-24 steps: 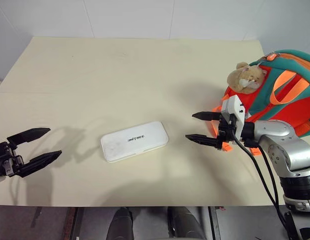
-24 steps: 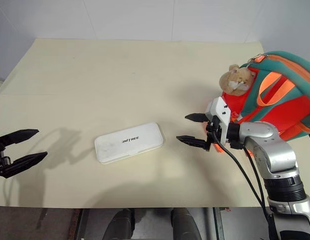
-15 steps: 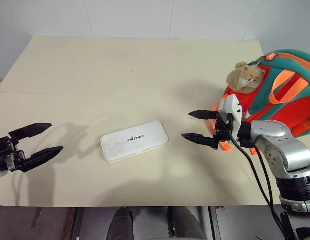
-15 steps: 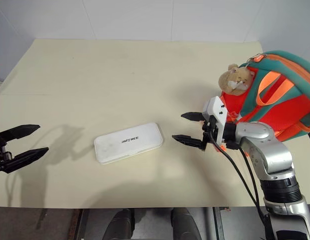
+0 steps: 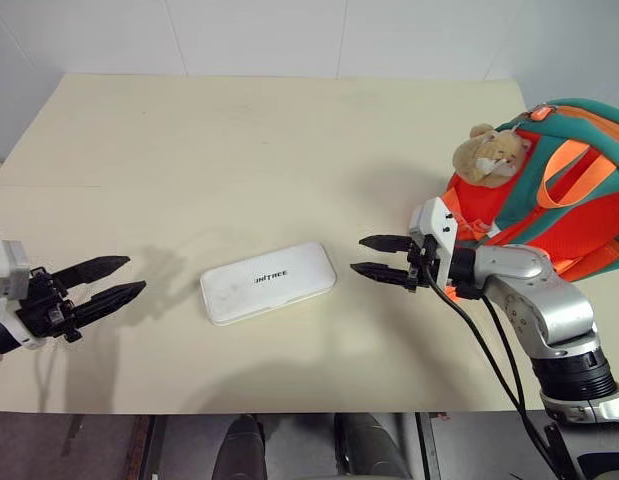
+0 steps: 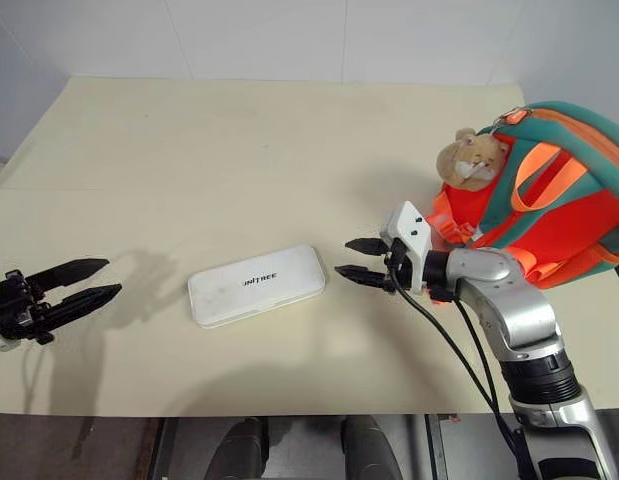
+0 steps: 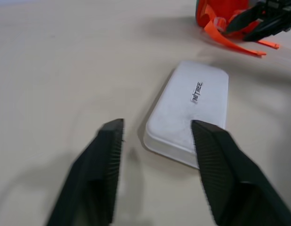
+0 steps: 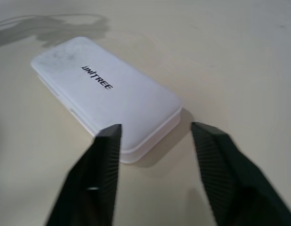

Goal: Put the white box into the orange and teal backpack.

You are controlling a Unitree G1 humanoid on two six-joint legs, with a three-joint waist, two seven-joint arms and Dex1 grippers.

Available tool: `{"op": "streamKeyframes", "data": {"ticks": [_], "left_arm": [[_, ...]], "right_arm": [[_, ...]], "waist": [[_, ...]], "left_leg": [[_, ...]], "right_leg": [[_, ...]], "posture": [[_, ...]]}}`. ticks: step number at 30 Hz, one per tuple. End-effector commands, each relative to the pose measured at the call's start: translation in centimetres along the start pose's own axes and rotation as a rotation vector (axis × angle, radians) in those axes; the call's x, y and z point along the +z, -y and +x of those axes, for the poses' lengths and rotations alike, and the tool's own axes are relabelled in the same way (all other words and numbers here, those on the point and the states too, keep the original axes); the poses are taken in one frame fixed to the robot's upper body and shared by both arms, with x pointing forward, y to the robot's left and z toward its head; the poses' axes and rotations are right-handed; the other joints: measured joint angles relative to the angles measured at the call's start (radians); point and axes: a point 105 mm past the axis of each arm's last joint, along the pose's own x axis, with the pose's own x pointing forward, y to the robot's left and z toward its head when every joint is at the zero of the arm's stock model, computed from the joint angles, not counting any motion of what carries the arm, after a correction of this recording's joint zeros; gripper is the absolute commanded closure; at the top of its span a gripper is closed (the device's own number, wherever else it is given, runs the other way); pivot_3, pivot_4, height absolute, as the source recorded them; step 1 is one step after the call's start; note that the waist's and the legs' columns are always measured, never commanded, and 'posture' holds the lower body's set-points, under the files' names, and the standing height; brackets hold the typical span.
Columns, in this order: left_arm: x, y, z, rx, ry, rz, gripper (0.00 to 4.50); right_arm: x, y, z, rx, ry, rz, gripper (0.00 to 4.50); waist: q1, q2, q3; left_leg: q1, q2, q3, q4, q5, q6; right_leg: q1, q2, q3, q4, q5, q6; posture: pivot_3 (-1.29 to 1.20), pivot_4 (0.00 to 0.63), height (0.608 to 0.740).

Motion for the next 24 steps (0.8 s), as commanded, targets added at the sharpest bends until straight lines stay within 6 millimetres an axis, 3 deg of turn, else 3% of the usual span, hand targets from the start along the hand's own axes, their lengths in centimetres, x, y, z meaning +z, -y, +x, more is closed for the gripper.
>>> {"op": "streamKeyframes", "data": {"ticks": [1, 3, 5, 9, 15, 24], "left_arm": [[-0.2, 0.2, 0.2, -0.007, -0.046, 0.002, 3.38], [-0.5, 0.0, 0.4, 0.015, -0.045, -0.018, 3.94], [-1.5, 0.2, 0.5, 0.016, -0.077, -0.065, 4.44], [-3.6, 0.8, 0.9, 0.019, -0.169, -0.143, 4.44], [-4.8, 2.0, 2.9, -0.049, -0.183, -0.213, 4.44], [-5.4, 3.2, 4.3, -0.127, -0.176, -0.249, 4.44]], "right_arm": [[0.4, 0.8, 0.8, -0.060, -0.008, -0.057, 3.72], [0.2, 0.8, 1.2, -0.064, -0.017, -0.056, 4.34], [0.0, 0.9, 1.7, -0.072, -0.023, -0.064, 4.50], [-1.0, 1.1, 2.6, -0.083, -0.059, -0.082, 4.50], [-3.2, 1.8, 4.3, -0.105, -0.160, -0.127, 4.50], [-2.9, 0.7, 5.3, -0.047, -0.138, -0.149, 4.50]], "waist": [[0.000, 0.000, 0.000], [0.001, 0.000, 0.000], [0.001, 0.000, 0.000], [0.000, 0.000, 0.000], [0.000, 0.000, 0.000], [0.000, 0.000, 0.000]], "left_leg": [[0.000, 0.000, 0.000, 0.000, 0.000, 0.000], [0.000, 0.000, 0.000, 0.000, 0.000, 0.000], [0.000, 0.000, 0.000, 0.000, 0.000, 0.000], [0.000, 0.000, 0.000, -0.001, 0.000, 0.000], [0.000, 0.000, 0.000, 0.000, 0.000, 0.000], [0.000, 0.000, 0.000, 0.000, 0.000, 0.000]], "right_leg": [[0.000, 0.000, 0.000, 0.000, 0.000, 0.000], [0.000, 0.000, 0.000, 0.000, 0.000, 0.000], [0.000, 0.000, 0.000, 0.000, 0.000, 0.000], [0.000, 0.000, 0.000, 0.000, 0.000, 0.000], [0.000, 0.000, 0.000, 0.001, 0.000, 0.000], [0.000, 0.000, 0.000, 0.001, 0.000, 0.000]], "posture": [[0.00, 0.150, 0.740], [0.00, 0.150, 0.740], [0.00, 0.150, 0.740], [0.00, 0.150, 0.740], [0.00, 0.150, 0.740], [0.00, 0.150, 0.740]]}}
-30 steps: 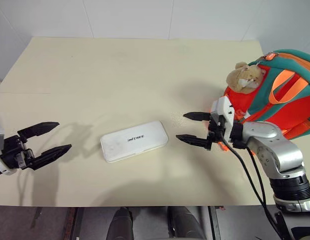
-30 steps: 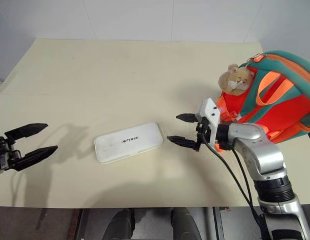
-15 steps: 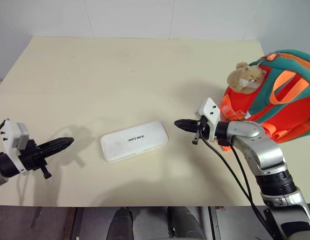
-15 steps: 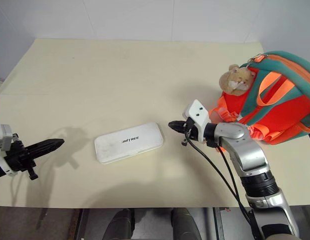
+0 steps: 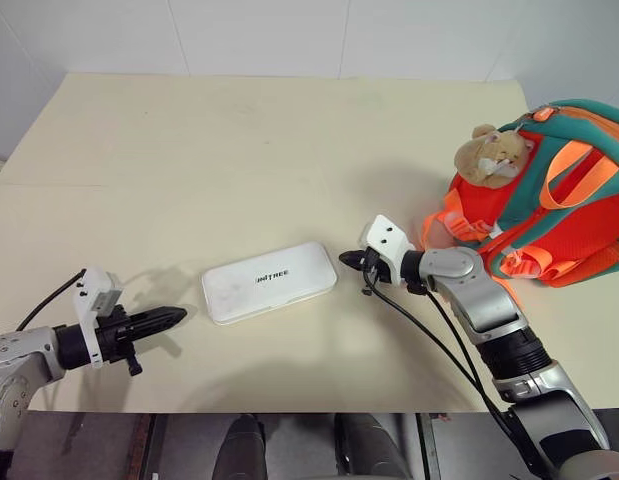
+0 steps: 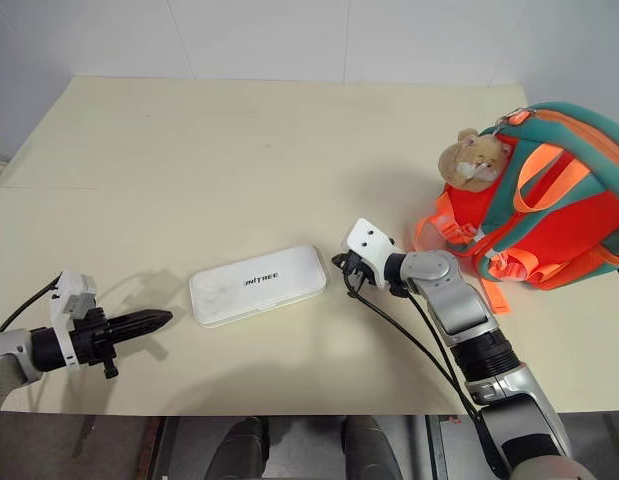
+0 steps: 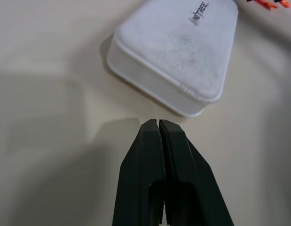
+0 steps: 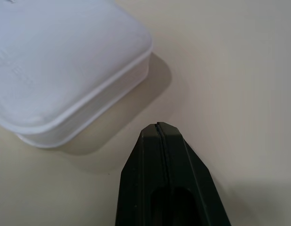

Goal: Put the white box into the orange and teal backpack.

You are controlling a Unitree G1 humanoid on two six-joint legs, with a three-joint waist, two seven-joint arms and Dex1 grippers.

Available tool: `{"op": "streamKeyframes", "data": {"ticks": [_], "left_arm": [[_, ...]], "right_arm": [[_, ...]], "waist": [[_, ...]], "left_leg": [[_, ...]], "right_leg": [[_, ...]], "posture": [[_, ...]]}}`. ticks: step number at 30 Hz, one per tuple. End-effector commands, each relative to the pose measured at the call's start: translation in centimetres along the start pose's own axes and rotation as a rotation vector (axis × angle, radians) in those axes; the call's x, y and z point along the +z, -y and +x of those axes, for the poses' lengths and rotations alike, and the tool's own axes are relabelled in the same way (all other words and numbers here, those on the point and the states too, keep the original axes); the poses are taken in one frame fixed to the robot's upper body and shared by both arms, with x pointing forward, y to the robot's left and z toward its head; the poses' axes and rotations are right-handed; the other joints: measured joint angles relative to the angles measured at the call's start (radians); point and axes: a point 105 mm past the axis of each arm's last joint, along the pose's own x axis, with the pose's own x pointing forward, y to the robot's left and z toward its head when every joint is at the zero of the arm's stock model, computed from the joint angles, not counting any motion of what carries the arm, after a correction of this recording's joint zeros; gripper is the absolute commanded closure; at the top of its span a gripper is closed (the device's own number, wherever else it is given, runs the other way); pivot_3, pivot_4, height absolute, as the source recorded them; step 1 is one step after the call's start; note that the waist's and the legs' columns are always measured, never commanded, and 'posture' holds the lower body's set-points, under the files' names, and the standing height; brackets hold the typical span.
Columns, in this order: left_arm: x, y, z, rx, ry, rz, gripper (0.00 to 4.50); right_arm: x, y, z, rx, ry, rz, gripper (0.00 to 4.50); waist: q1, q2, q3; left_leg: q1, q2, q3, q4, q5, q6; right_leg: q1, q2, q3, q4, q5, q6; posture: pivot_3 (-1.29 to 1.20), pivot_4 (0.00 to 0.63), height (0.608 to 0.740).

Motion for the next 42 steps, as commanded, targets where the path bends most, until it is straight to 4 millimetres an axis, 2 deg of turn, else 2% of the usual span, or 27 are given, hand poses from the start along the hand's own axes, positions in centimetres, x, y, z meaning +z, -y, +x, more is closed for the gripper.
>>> {"op": "streamKeyframes", "data": {"ticks": [1, 5, 11, 14, 20, 26, 31, 33, 37, 42], "left_arm": [[0.7, 0.2, 0.6, -0.027, 0.032, 0.030, 4.44], [1.5, 0.1, 1.3, -0.039, 0.070, 0.043, 4.44], [1.1, -0.1, 1.9, -0.061, 0.041, 0.043, 4.44], [1.0, -0.2, 1.7, -0.051, 0.026, 0.042, 4.44], [2.9, -1.1, -0.2, 0.066, 0.105, 0.084, 4.44], [2.7, -1.6, -1.9, 0.142, 0.109, 0.066, 4.44], [1.6, -1.2, -1.0, 0.098, 0.094, 0.016, 4.44], [1.3, -1.4, 0.1, 0.067, 0.083, 0.019, 4.44], [1.6, -2.0, 1.7, 0.033, 0.089, 0.020, 4.44], [1.9, -2.1, 2.8, -0.009, 0.079, 0.030, 4.44]], "right_arm": [[1.8, -0.5, 0.0, 0.030, 0.056, -0.040, 4.50], [2.2, -1.4, -0.2, 0.082, 0.061, -0.044, 4.50], [3.0, -3.2, -0.8, 0.174, 0.074, -0.041, 4.50], [3.1, -3.4, -0.9, 0.177, 0.073, -0.044, 4.50], [3.2, -3.2, -1.0, 0.164, 0.076, -0.040, 4.50], [2.9, -3.0, -1.0, 0.158, 0.073, -0.033, 4.50], [3.0, -3.0, -0.8, 0.161, 0.075, -0.032, 4.50], [3.1, -3.0, -0.8, 0.166, 0.077, -0.034, 4.50], [3.2, -3.1, -0.8, 0.178, 0.077, -0.040, 4.50], [3.7, -3.4, -1.2, 0.198, 0.082, -0.045, 4.50]], "waist": [[-0.001, 0.000, 0.000], [0.000, 0.000, 0.000], [0.000, 0.000, 0.000], [-0.001, 0.000, 0.000], [-0.003, 0.000, 0.000], [-0.001, 0.000, 0.000], [0.000, 0.000, 0.000], [0.000, 0.000, 0.000], [0.002, 0.000, 0.000], [0.002, 0.000, 0.000]], "left_leg": [[0.000, 0.000, 0.000, 0.000, 0.000, 0.000], [0.000, 0.000, 0.000, 0.001, 0.000, 0.000], [0.000, 0.000, 0.000, 0.001, 0.000, 0.000], [0.000, 0.000, 0.000, 0.001, 0.000, 0.000], [0.001, 0.000, 0.000, 0.001, 0.000, 0.000], [0.001, 0.000, 0.000, 0.001, 0.000, 0.000], [0.001, 0.000, 0.000, 0.001, 0.000, 0.000], [0.001, 0.000, 0.000, 0.001, 0.000, 0.000], [0.001, 0.000, 0.000, 0.002, 0.000, 0.000], [0.001, 0.000, 0.000, 0.002, 0.000, 0.000]], "right_leg": [[0.000, 0.000, 0.000, 0.000, 0.000, 0.000], [0.000, 0.000, 0.000, 0.001, 0.000, 0.000], [0.000, 0.000, 0.000, 0.001, 0.000, 0.000], [0.000, 0.000, 0.000, 0.002, 0.000, 0.000], [0.000, 0.000, 0.000, 0.003, 0.000, 0.000], [0.000, 0.000, 0.000, 0.003, 0.000, 0.000], [0.000, 0.000, 0.000, 0.003, 0.000, 0.000], [0.000, 0.000, 0.000, 0.003, 0.000, 0.000], [0.000, 0.000, 0.000, 0.003, 0.000, 0.000], [0.000, 0.000, 0.000, 0.003, 0.000, 0.000]], "posture": [[0.00, 0.150, 0.740], [0.00, 0.150, 0.740], [0.00, 0.150, 0.740], [0.00, 0.150, 0.740], [0.00, 0.150, 0.740], [0.00, 0.150, 0.740], [0.00, 0.150, 0.740], [0.00, 0.150, 0.740], [0.00, 0.150, 0.740], [0.00, 0.150, 0.740]]}}
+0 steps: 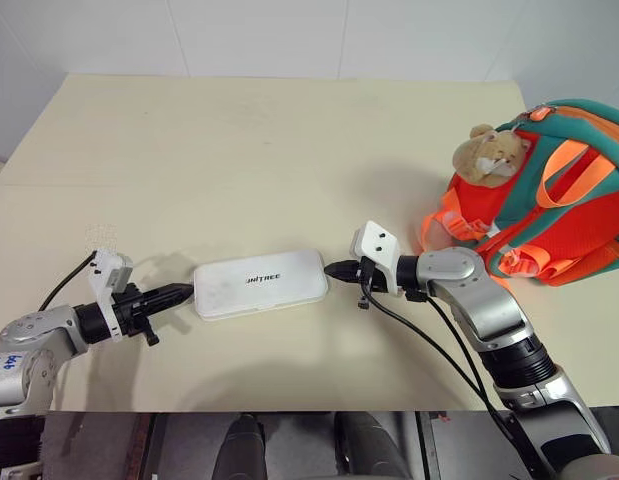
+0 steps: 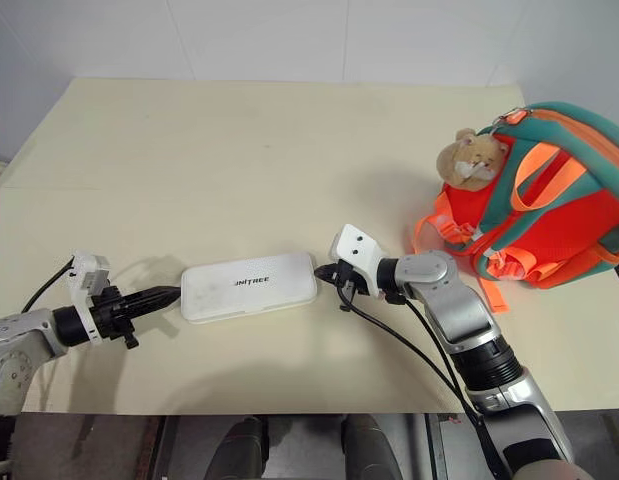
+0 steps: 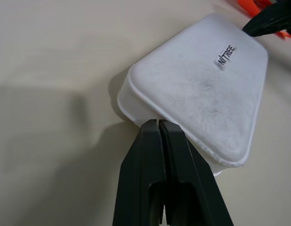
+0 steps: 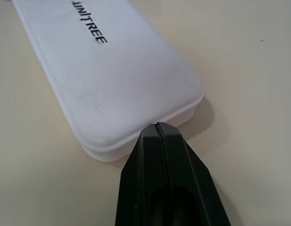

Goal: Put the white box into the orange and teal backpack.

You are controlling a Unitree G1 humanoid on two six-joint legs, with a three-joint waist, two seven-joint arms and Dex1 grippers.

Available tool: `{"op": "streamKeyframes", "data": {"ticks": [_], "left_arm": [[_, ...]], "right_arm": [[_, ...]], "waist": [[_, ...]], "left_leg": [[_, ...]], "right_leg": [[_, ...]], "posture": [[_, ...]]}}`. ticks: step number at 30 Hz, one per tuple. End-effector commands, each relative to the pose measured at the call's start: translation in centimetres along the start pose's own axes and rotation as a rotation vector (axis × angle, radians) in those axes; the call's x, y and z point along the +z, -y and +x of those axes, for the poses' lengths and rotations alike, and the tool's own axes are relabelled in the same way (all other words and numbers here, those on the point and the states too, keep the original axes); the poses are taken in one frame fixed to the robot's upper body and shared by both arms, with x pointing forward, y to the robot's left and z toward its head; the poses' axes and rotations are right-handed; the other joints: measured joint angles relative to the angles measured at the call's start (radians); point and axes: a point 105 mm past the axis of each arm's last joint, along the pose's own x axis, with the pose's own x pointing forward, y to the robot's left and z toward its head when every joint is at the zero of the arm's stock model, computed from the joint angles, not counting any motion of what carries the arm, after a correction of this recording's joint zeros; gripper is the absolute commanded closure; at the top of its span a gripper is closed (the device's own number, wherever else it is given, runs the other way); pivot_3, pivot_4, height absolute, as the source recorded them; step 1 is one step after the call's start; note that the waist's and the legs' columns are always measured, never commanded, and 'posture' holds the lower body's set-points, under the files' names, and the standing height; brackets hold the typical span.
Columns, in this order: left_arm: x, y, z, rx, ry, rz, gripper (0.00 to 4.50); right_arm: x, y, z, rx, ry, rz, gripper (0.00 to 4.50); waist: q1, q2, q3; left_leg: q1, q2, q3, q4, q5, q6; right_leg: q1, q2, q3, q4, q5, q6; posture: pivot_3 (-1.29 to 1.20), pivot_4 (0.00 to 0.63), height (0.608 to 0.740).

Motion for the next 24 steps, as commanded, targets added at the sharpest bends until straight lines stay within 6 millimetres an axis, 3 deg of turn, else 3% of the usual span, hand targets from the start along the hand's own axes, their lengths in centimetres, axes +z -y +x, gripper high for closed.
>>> {"op": "streamKeyframes", "data": {"ticks": [1, 10, 13, 19, 24], "left_arm": [[0.3, 0.8, 0.9, -0.071, 0.000, 0.030, 4.44], [0.5, 1.9, 1.4, -0.136, -0.034, 0.058, 4.44], [0.7, 1.9, 1.5, -0.132, -0.036, 0.068, 4.44], [0.9, 1.8, 1.1, -0.125, -0.040, 0.077, 4.44], [0.8, 1.8, 0.9, -0.121, -0.042, 0.077, 4.44]], "right_arm": [[1.8, -0.8, -0.3, 0.049, 0.044, -0.041, 4.50], [1.9, -3.3, -1.4, 0.167, 0.012, -0.024, 4.50], [2.1, -3.3, -1.4, 0.151, 0.021, -0.034, 4.50], [3.3, 1.1, -2.3, -0.070, 0.073, -0.050, 4.50], [3.4, 3.0, -3.4, -0.152, 0.090, -0.037, 4.50]], "waist": [[0.000, 0.000, 0.000], [0.002, 0.000, 0.000], [0.001, 0.000, 0.000], [-0.002, 0.000, 0.000], [0.000, 0.000, 0.000]], "left_leg": [[0.000, 0.000, 0.000, 0.000, 0.000, 0.000], [0.000, 0.000, 0.000, 0.000, 0.000, 0.000], [0.000, 0.000, 0.000, 0.000, 0.000, 0.000], [0.000, 0.000, 0.000, 0.000, 0.000, 0.000], [0.000, 0.000, 0.000, -0.001, 0.000, 0.000]], "right_leg": [[0.000, 0.000, 0.000, 0.000, 0.000, 0.000], [0.000, 0.000, 0.000, 0.000, 0.000, 0.000], [0.000, 0.000, 0.000, 0.000, 0.000, 0.000], [0.000, 0.000, 0.000, 0.000, 0.000, 0.000], [0.000, 0.000, 0.000, -0.001, 0.000, 0.000]], "posture": [[0.00, 0.150, 0.740], [0.00, 0.150, 0.740], [0.00, 0.150, 0.740], [0.00, 0.150, 0.740], [0.00, 0.150, 0.740]]}}
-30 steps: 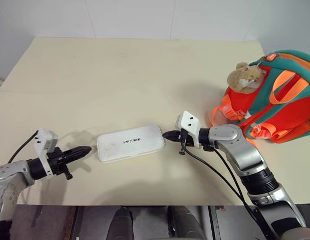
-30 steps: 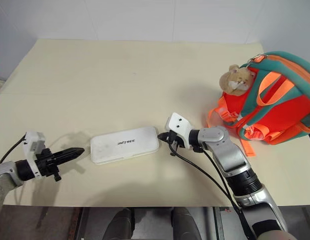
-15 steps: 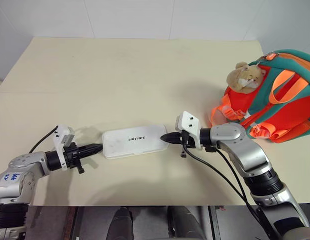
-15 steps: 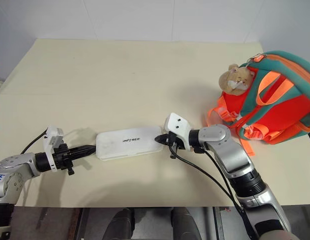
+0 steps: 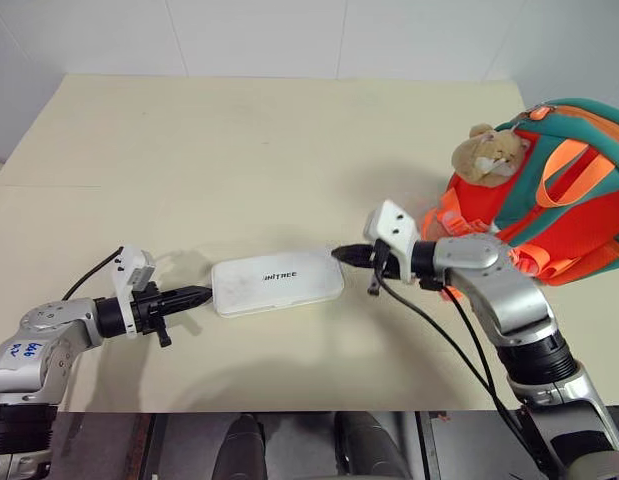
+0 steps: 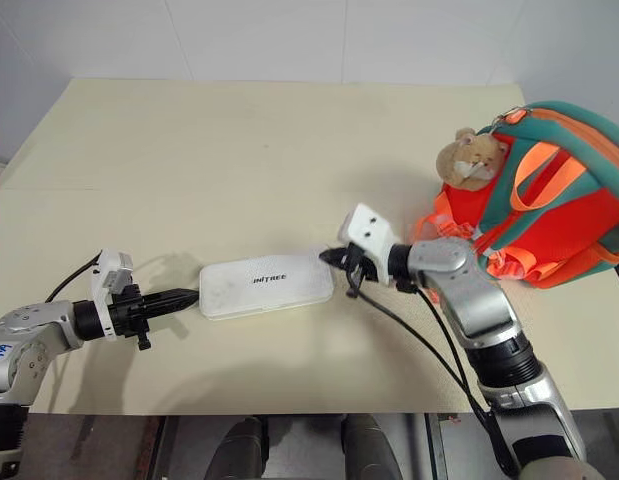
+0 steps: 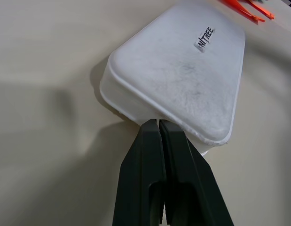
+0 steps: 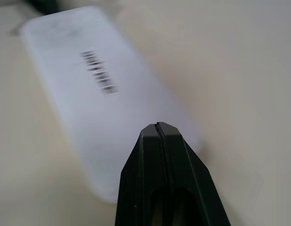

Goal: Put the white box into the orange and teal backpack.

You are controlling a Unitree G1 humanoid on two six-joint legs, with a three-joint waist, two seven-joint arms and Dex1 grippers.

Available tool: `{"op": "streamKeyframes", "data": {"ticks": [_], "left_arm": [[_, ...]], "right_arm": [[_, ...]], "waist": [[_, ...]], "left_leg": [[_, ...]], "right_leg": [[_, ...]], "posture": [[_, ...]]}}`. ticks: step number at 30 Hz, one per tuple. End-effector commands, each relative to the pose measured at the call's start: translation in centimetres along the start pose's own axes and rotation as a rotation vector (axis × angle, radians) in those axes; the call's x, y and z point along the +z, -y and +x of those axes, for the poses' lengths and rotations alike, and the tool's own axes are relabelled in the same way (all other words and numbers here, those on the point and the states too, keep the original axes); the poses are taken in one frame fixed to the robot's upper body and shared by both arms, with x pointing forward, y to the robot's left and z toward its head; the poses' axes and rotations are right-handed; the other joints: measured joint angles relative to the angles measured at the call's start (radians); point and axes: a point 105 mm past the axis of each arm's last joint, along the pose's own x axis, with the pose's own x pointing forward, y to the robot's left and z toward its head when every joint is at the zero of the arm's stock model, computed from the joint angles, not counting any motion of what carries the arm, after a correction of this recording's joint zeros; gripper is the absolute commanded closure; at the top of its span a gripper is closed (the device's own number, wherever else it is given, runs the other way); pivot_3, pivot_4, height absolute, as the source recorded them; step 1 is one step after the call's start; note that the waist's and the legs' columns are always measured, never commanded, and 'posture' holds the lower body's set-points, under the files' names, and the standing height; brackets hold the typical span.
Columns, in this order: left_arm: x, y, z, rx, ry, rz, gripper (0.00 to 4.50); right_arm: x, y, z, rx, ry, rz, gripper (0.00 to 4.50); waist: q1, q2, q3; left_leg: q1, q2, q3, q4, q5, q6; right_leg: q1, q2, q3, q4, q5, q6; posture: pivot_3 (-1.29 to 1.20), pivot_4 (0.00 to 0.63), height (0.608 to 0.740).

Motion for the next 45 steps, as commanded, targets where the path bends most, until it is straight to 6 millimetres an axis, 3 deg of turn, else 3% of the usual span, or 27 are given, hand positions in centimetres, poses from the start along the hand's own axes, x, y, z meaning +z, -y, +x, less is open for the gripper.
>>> {"op": "streamKeyframes", "data": {"ticks": [1, 5, 9, 16, 25, 38, 45], "left_arm": [[0.8, 0.3, -0.6, -0.001, 0.004, 0.044, 4.44], [0.8, 0.3, -0.5, 0.002, 0.005, 0.043, 4.44], [0.8, 0.5, -0.6, 0.000, 0.008, 0.046, 4.44], [0.9, 0.7, -0.6, 0.001, 0.009, 0.052, 4.44], [0.5, 1.9, -0.6, -0.065, -0.033, 0.048, 4.44], [0.0, 4.3, -0.8, -0.162, -0.094, 0.034, 4.44], [-0.2, 3.8, -1.2, -0.136, -0.106, 0.030, 4.44]], "right_arm": [[0.4, 1.7, -0.9, -0.075, 0.018, -0.017, 4.50], [-1.9, 2.3, -0.6, -0.110, -0.077, -0.032, 4.50], [-3.3, 1.2, 0.5, -0.050, -0.120, -0.036, 4.50], [-3.1, 0.1, 1.1, 0.018, -0.102, -0.038, 4.50], [-1.8, -2.9, 0.5, 0.177, -0.059, -0.010, 4.50], [-2.5, -5.2, -1.4, 0.295, -0.139, 0.016, 4.50], [-3.3, -6.0, -2.1, 0.333, -0.170, 0.035, 4.50]], "waist": [[0.000, 0.000, 0.000], [0.000, 0.000, 0.000], [-0.003, 0.000, 0.000], [-0.001, 0.000, 0.000], [-0.002, 0.000, 0.000], [0.000, 0.000, 0.000], [0.001, 0.000, 0.000]], "left_leg": [[0.000, 0.000, 0.000, 0.000, 0.000, 0.000], [-0.001, 0.000, 0.000, 0.000, 0.000, 0.000], [-0.001, 0.000, 0.000, -0.001, 0.000, 0.000], [-0.001, 0.000, 0.000, -0.001, 0.000, 0.000], [-0.001, 0.000, 0.000, -0.001, 0.000, 0.000], [-0.001, 0.000, 0.000, -0.002, -0.001, 0.000], [-0.001, 0.000, 0.000, -0.001, -0.001, 0.000]], "right_leg": [[0.000, 0.000, 0.000, -0.001, 0.000, 0.000], [0.000, 0.000, 0.000, -0.002, 0.000, 0.000], [0.000, 0.000, 0.000, -0.002, 0.000, 0.000], [0.000, 0.000, 0.000, -0.002, 0.000, 0.000], [0.000, 0.000, 0.000, -0.003, 0.000, 0.000], [0.000, 0.000, 0.000, -0.004, 0.000, 0.000], [0.000, 0.000, 0.000, -0.004, 0.000, 0.000]], "posture": [[0.00, 0.150, 0.740], [0.00, 0.150, 0.740], [0.00, 0.150, 0.740], [0.00, 0.150, 0.740], [0.00, 0.150, 0.740], [0.00, 0.150, 0.740], [0.00, 0.150, 0.740]]}}
